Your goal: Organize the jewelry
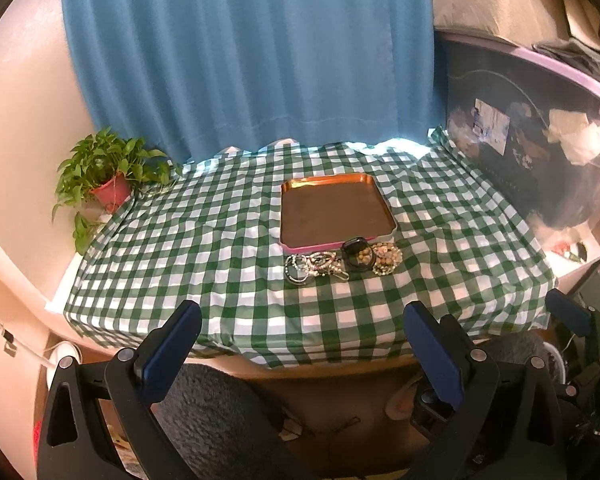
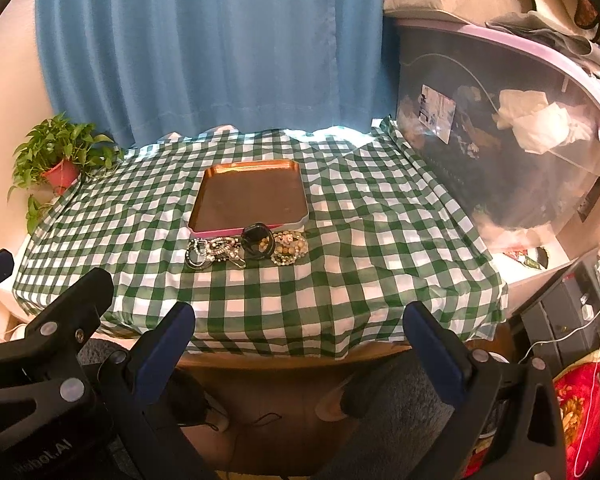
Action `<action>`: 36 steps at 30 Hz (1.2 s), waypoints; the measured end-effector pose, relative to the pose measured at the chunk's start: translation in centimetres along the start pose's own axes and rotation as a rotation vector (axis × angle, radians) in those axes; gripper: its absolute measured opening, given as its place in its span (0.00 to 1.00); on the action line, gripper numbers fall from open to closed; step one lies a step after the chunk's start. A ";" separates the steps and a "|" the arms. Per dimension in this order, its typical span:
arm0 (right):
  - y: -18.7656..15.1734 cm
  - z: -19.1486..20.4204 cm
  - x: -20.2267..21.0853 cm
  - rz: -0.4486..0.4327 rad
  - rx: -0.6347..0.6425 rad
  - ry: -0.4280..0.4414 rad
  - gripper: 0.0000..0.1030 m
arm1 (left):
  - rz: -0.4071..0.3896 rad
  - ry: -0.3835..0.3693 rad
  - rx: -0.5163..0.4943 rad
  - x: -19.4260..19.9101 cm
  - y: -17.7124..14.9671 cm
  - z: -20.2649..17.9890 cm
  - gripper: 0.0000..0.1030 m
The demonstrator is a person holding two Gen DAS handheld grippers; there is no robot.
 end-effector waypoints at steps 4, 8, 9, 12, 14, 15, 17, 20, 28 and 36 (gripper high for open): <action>-0.6 0.1 -0.3 0.027 0.001 -0.012 1.00 | 0.016 -0.014 -0.021 -0.4 -0.3 -0.1 0.97; -0.8 -0.2 -0.4 0.042 -0.024 -0.001 1.00 | 0.030 -0.028 -0.035 -0.7 -0.6 -0.5 0.97; -0.8 -0.3 -0.5 0.046 -0.027 0.001 1.00 | 0.032 -0.027 -0.042 -0.7 -0.6 -0.7 0.97; -0.8 -0.5 -0.8 0.052 -0.034 -0.002 1.00 | 0.033 -0.021 -0.049 -0.9 -0.8 -0.9 0.97; -0.9 -0.7 -1.1 0.063 -0.036 0.005 1.00 | 0.035 -0.015 -0.054 -0.9 -1.0 -1.2 0.97; -0.9 -0.7 -1.2 0.066 -0.034 0.005 1.00 | 0.036 -0.014 -0.055 -1.1 -0.9 -1.3 0.97; -0.9 -0.7 -1.3 0.068 -0.031 0.005 1.00 | 0.034 -0.017 -0.051 -1.1 -1.1 -1.3 0.97; -0.9 -0.7 -1.3 0.060 -0.034 0.006 1.00 | 0.033 -0.010 -0.055 -1.2 -0.9 -1.7 0.97; -0.9 -0.8 -1.3 0.067 -0.029 0.012 1.00 | 0.048 -0.017 -0.054 -1.6 -0.7 -1.9 0.97; -0.8 -1.0 -1.9 0.063 -0.043 0.018 1.00 | 0.071 -0.020 -0.030 -1.7 -0.2 -1.9 0.97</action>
Point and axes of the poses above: each gripper's, at about its wrist camera, not at the fingertips, and x roughly against the way its jaws point, z to its left, y to its top, the point moved 1 cm from there along -x, roughly the way its jaws point, and after that the axes turned 4 degrees about -z, right-handed, at the moved point
